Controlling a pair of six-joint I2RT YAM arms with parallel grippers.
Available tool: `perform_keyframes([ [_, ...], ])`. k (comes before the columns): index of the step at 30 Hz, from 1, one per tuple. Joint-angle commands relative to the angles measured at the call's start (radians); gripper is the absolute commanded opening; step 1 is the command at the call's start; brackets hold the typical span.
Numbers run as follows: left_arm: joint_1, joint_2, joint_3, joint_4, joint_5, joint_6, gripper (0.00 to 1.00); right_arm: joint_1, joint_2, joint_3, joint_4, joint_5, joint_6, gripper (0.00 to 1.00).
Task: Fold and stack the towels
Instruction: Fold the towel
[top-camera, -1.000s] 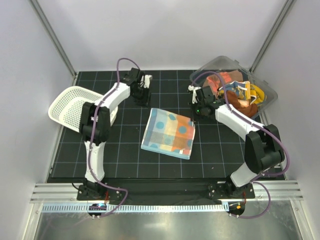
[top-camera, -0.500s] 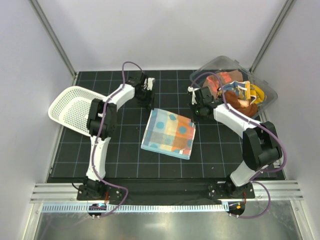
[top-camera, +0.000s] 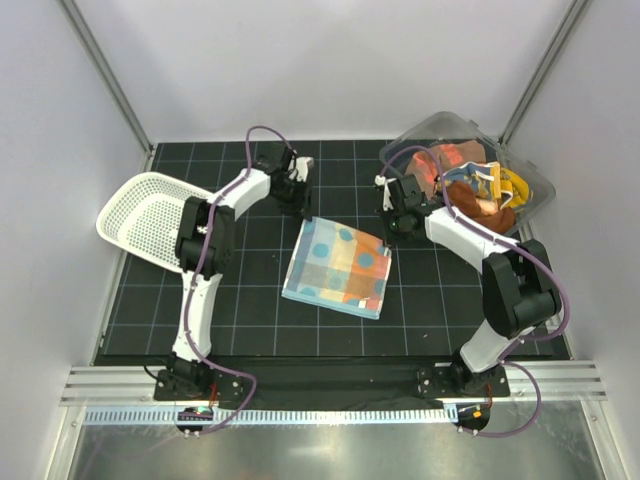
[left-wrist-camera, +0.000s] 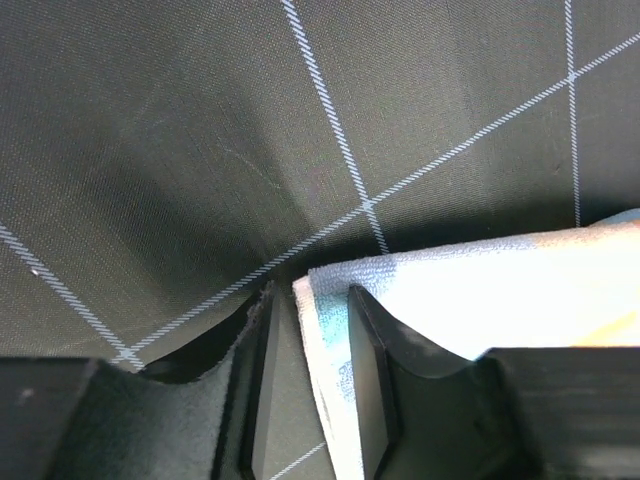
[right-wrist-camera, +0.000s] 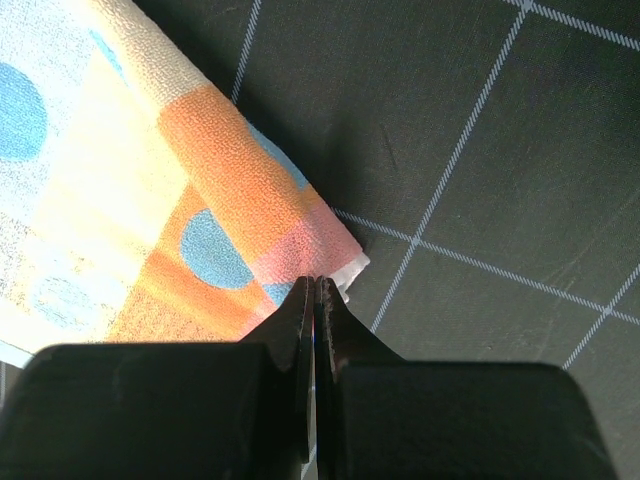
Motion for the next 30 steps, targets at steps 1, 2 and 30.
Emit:
perform_keyframes([
  [1,-0.002,0.028,0.018,0.013,0.025,0.008,0.37,0.000,0.000,0.017,0.007,0.016,-0.003,0.01],
  [2,-0.002,0.031,0.018,0.012,0.028,0.007,0.35,0.001,0.000,0.017,0.008,0.016,-0.003,0.01],
  [30,-0.014,-0.327,-0.290,0.148,-0.041,-0.194,0.00,0.067,-0.159,-0.013,-0.073,0.135,0.095,0.01],
])
